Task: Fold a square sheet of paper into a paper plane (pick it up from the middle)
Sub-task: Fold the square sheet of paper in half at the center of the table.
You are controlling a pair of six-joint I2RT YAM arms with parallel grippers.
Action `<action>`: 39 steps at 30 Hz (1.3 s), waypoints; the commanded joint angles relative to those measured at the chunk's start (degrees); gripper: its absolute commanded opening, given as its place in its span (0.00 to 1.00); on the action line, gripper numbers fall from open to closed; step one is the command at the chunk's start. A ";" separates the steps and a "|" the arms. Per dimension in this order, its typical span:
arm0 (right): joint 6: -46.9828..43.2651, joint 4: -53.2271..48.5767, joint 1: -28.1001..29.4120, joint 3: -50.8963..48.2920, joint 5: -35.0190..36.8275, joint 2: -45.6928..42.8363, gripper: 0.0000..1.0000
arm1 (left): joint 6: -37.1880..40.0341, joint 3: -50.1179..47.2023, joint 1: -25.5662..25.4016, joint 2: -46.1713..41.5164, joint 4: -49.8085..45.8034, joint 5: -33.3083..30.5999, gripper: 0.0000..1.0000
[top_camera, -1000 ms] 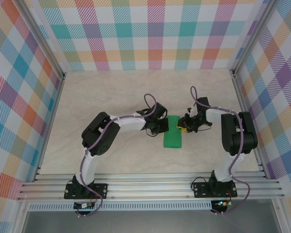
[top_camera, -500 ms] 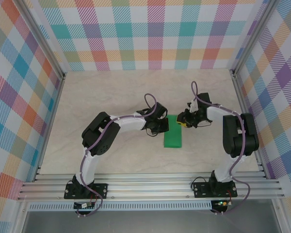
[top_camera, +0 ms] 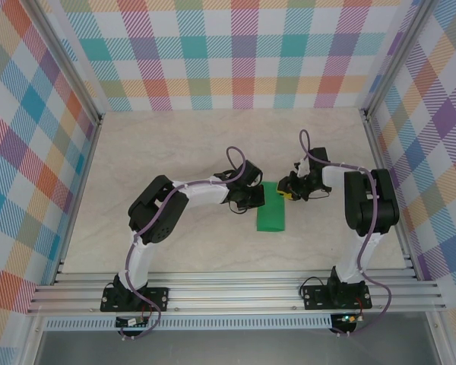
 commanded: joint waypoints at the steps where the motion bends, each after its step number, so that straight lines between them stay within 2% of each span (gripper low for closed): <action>1: 0.20 0.58 -0.42 0.35 -1.78 -2.93 0.26 | 1.06 -0.02 -0.89 2.93 -4.68 0.04 0.00; 4: -0.83 0.79 -0.50 1.85 -2.33 -3.36 0.26 | 0.97 0.10 -0.92 3.08 -4.69 0.36 0.00; 11: 1.33 3.21 -1.03 2.06 -1.64 1.62 0.26 | 1.10 0.09 -0.89 3.09 -4.64 0.30 0.00; 17: 0.91 -0.16 -0.96 2.63 3.84 4.00 0.26 | 1.22 0.10 -0.90 3.15 -4.67 0.26 0.00; 23: -0.84 -3.67 -0.95 5.54 1.87 -0.27 0.28 | 1.28 0.08 -0.89 3.11 -4.69 0.20 0.00; 31: -2.42 -5.61 -0.99 9.47 1.33 3.51 0.28 | 1.27 -0.10 -0.86 3.14 -4.65 0.15 0.00; 39: -2.29 -7.93 -0.94 10.02 4.39 7.68 0.28 | 1.31 0.00 -0.87 3.07 -4.70 0.21 0.00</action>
